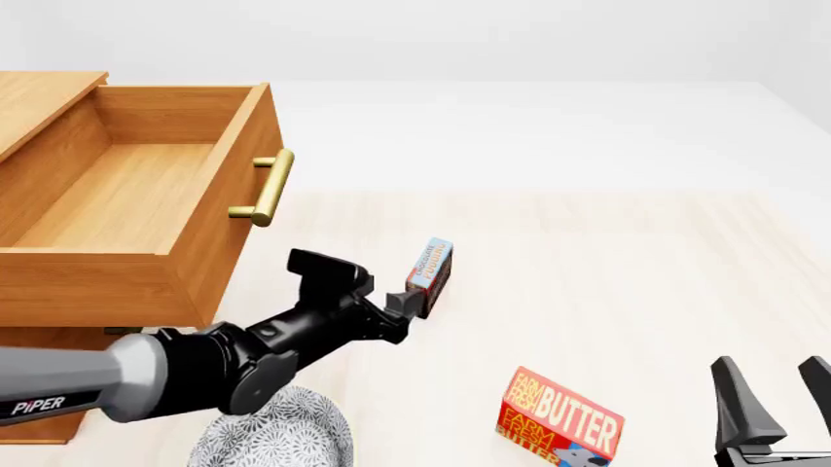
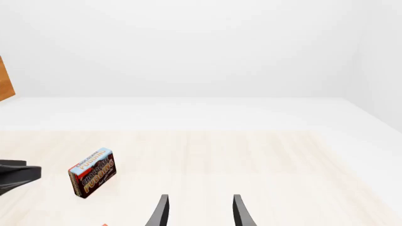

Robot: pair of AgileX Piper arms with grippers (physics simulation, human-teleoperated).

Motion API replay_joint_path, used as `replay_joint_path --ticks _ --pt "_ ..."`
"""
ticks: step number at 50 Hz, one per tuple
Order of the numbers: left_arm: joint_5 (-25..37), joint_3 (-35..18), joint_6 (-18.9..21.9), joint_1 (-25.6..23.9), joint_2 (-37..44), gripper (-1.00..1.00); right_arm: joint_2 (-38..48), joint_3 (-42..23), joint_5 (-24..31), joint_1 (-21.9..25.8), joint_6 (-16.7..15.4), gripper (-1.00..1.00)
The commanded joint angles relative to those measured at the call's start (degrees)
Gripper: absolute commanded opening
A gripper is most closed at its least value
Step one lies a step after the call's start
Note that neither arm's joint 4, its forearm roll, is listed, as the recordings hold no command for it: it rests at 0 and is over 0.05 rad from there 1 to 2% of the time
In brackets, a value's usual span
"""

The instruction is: Put the chocolate pudding in the top drawer of the cabinet and close it.

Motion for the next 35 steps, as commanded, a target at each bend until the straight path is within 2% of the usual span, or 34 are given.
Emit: replay_joint_path --ticks 1,9,11,35 --pt "-0.5 -0.9 -0.2 0.6 1.7 1.00 0.0 0.0 0.0 0.0 0.0 1.00" --pt "-1.0 -1.2 -0.1 1.2 2.7 1.00 0.0 0.0 0.0 0.0 0.0 1.00" --pt "-0.6 -1.6 1.1 1.8 3.2 1.00 0.0 0.0 0.0 0.0 0.0 1.00" --pt "-0.3 -4.3 0.9 2.7 6.2 1.00 0.0 0.0 0.0 0.0 0.0 1.00"
